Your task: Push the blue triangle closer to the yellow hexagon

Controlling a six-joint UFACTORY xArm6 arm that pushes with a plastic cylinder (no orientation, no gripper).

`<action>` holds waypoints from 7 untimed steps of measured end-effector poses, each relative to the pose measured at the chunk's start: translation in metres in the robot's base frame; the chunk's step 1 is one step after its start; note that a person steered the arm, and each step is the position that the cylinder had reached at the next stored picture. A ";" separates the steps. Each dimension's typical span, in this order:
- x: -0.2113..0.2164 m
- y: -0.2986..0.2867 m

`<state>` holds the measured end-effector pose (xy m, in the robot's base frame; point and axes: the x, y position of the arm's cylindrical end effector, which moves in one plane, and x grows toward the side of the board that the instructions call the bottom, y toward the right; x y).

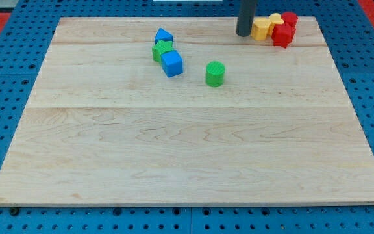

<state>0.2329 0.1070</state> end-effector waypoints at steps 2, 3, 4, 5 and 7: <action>-0.017 -0.117; -0.013 -0.185; 0.037 -0.197; 0.063 -0.180; 0.016 -0.181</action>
<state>0.2491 -0.0737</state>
